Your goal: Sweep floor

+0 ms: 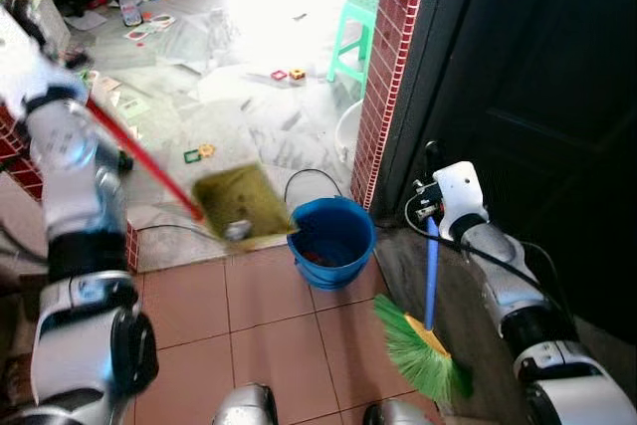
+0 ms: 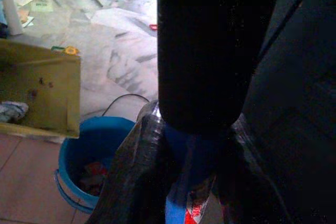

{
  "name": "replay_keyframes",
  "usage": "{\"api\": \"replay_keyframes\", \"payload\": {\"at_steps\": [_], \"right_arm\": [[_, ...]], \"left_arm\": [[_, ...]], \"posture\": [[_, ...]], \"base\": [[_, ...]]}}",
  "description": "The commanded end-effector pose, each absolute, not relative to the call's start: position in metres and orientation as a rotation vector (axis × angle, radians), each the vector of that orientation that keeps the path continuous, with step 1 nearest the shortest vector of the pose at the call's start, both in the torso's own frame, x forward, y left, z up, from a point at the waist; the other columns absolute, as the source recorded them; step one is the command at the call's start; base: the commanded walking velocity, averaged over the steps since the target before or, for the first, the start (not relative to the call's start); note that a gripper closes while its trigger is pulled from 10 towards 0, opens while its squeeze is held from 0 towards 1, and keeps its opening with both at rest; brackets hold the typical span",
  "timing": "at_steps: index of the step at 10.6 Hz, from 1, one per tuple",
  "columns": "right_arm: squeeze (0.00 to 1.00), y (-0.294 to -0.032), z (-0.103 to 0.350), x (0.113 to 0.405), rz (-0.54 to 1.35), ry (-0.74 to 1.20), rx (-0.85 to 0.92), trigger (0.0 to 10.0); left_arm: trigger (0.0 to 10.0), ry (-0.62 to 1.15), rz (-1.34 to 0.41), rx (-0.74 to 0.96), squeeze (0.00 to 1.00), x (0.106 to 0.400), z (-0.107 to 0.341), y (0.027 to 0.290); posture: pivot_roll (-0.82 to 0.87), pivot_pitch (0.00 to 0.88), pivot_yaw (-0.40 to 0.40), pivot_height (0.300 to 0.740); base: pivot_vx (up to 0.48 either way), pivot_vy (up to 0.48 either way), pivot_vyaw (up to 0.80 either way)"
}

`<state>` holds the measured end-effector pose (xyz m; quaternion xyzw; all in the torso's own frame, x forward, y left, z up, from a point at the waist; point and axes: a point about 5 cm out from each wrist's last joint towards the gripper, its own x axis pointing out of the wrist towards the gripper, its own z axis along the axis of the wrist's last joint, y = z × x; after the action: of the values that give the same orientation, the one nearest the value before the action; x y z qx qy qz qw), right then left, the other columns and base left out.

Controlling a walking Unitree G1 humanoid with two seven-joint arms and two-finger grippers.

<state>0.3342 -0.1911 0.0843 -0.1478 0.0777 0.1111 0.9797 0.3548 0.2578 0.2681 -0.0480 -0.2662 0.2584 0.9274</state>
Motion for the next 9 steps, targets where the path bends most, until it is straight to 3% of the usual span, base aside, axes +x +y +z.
{"api": "replay_keyframes", "payload": {"at_steps": [1, 5, 9], "right_arm": [[0.0, -0.19, 0.084, 0.332, 0.213, 0.157, -0.297, 10.0], [0.0, -0.181, 0.096, 0.326, 0.189, 0.099, -0.252, 10.0], [0.0, -0.18, 0.099, 0.314, 0.146, 0.088, -0.222, 10.0]], "left_arm": [[10.0, -0.667, 0.495, -0.085, 0.0, 0.355, 0.296, 0.252], [10.0, -0.692, 0.361, -0.099, 0.0, 0.382, 0.306, 0.201], [10.0, -0.752, 0.117, 0.061, 0.0, 0.388, 0.297, 0.123]], "posture": [[-0.15, 0.003, 0.073, 0.74], [-0.19, 0.062, 0.132, 0.74], [-0.22, 0.105, 0.193, 0.74]], "base": [[0.0, 0.0, 0.0], [0.0, 0.0, 0.0], [0.0, 0.0, 0.0]]}}
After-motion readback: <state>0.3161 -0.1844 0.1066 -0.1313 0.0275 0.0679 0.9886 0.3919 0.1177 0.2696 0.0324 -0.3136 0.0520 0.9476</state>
